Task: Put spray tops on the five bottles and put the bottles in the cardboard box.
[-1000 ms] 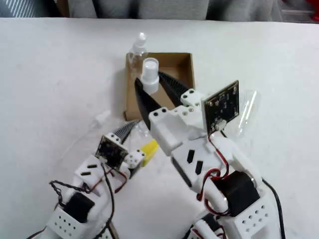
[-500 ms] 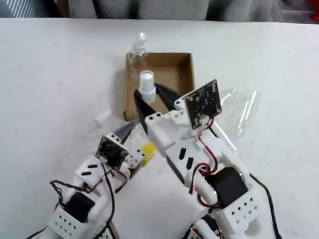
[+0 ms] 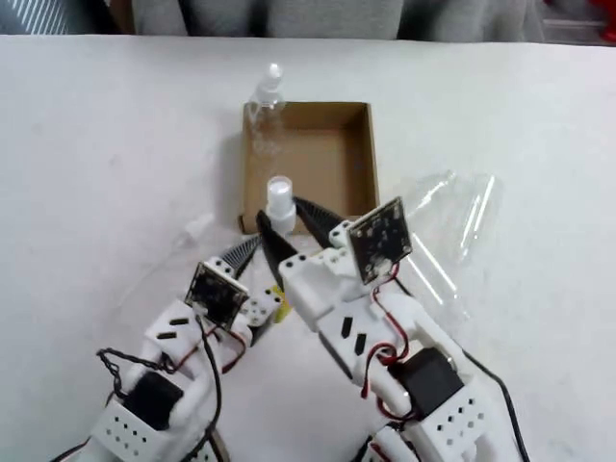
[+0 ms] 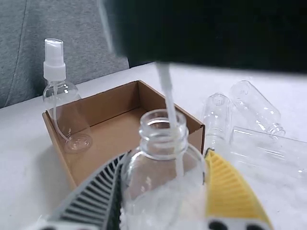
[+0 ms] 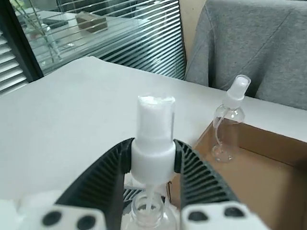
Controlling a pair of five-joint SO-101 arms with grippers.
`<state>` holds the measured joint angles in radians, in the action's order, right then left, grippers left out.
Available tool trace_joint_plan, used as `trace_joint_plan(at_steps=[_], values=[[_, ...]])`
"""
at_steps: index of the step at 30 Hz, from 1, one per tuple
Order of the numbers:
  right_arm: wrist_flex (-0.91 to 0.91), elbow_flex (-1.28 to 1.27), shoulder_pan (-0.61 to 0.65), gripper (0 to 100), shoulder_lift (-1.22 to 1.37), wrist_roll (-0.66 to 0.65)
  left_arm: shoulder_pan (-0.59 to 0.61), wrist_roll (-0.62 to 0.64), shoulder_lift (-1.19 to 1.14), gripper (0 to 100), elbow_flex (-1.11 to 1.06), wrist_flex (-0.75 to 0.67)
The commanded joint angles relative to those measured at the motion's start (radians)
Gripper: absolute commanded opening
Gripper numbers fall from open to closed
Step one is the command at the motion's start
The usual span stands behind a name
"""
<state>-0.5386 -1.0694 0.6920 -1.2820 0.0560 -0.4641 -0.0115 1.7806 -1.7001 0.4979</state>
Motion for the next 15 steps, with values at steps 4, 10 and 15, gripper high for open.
trace_joint_plan(at_steps=[4,10,15], values=[[0.018,-0.026,0.084,1.6,-0.054,-0.003,-0.005,-0.005,0.024,2,0.006,-0.002],[0.013,-0.055,0.067,1.6,-0.059,-0.003,-0.005,-0.005,0.022,2,0.006,-0.003],[0.015,-0.086,0.067,1.6,-0.059,-0.003,-0.005,-0.005,0.022,2,0.006,-0.003]])
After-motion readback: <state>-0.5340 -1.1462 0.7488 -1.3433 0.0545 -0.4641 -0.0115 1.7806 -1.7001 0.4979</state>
